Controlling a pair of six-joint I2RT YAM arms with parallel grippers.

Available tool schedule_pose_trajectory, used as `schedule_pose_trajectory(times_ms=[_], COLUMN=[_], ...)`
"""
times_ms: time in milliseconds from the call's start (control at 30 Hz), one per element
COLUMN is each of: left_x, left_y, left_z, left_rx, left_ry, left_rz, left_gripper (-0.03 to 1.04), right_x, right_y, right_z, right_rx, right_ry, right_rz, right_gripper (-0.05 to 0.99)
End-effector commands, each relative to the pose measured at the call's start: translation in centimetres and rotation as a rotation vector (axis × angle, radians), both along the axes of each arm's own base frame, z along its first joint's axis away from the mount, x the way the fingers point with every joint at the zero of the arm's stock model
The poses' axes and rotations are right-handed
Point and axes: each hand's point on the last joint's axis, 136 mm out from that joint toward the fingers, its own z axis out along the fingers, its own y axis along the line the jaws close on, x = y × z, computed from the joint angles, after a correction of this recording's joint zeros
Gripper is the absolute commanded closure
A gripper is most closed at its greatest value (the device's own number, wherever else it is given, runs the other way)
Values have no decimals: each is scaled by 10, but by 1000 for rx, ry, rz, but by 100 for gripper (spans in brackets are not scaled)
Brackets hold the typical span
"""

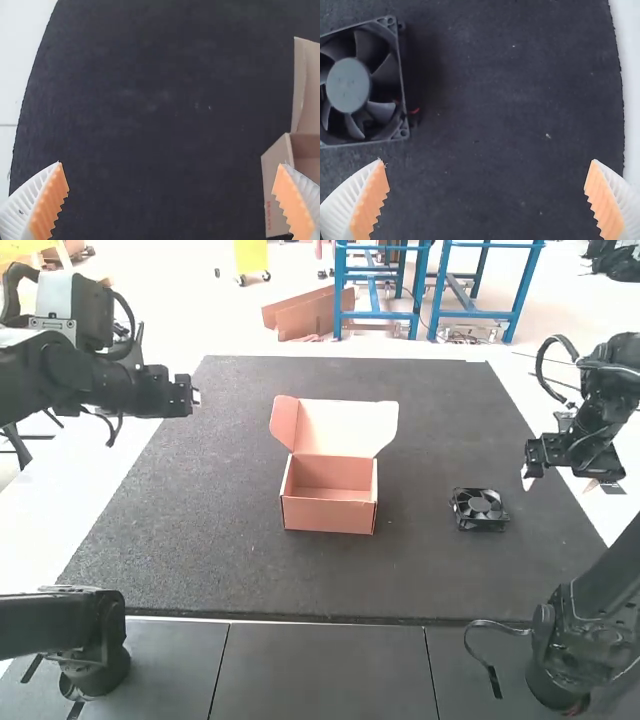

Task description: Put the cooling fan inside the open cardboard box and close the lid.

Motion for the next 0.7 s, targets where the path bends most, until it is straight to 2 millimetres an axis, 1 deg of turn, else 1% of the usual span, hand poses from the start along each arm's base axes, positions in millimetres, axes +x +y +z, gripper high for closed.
schedule_pose_trajectory(times_ms=[0,133,267,667], left_x=[6,10,14,20], left_y=[-4,-3,-2,-2], left_z=[20,20,19,24], left_rx=[-19,-16,-12,-12], left_ry=[-46,-50,-49,-72], left_rz=[-3,2,5,7], left_gripper=[4,4,4,4], right_x=[6,6,11,41], right_y=[10,17,20,17], right_z=[-5,-21,-33,-52], right_rx=[39,61,84,101], right_ry=[10,57,78,43], right_rz=[55,63,61,42], right_gripper=[4,4,4,4])
